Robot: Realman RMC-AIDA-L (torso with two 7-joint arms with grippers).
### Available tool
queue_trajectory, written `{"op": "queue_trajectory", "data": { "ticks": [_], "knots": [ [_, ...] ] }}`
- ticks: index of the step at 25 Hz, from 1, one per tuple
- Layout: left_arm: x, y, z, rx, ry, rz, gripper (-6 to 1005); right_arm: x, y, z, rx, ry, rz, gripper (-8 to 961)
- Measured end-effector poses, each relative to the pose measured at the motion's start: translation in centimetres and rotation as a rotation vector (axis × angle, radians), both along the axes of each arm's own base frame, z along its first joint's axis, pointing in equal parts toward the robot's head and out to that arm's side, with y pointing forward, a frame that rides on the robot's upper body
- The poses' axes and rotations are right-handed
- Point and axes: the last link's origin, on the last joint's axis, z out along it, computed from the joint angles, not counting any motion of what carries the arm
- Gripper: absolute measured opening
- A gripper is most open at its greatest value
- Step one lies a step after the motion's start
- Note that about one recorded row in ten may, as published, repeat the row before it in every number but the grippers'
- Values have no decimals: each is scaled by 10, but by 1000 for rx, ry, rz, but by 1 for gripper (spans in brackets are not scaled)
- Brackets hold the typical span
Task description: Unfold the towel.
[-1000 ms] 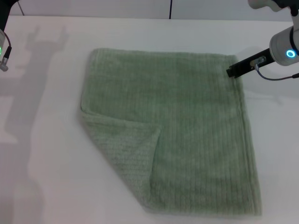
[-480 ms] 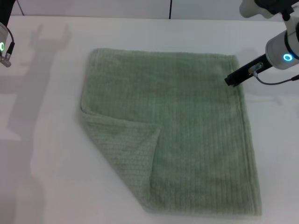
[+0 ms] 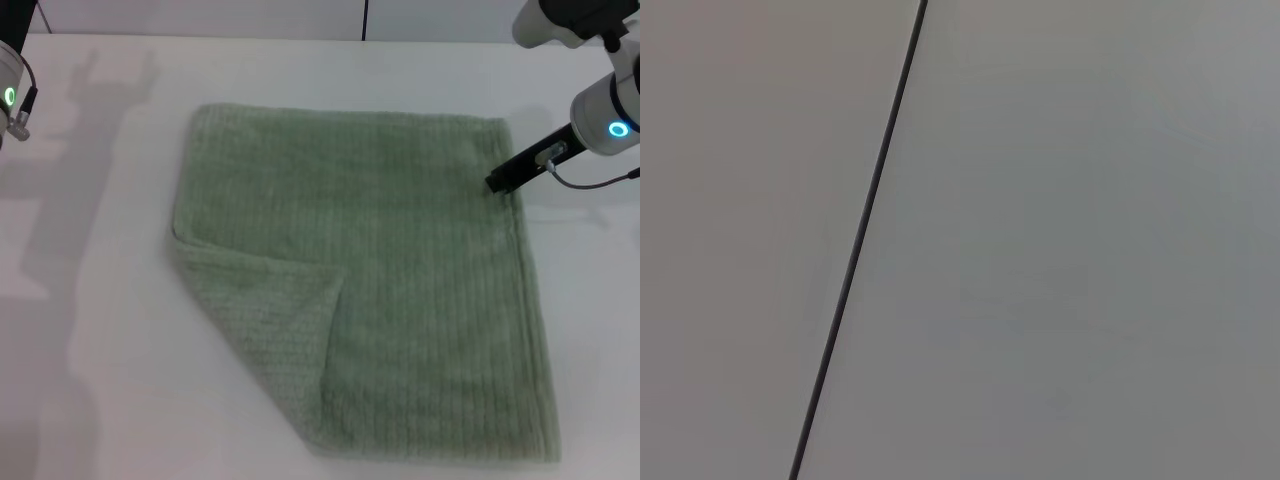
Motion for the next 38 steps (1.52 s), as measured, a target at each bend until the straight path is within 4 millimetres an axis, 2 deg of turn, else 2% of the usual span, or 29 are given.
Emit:
{"op": "queue_trajectory", "data": {
  "ticks": [25, 38],
  "knots": [
    [4, 1, 0, -3, -2, -15, 834, 5, 7, 5, 2, -15, 22, 1],
    [6, 2, -2, -5, -3, -18, 834, 4, 5, -3, -27, -16, 44, 1]
  ]
}}
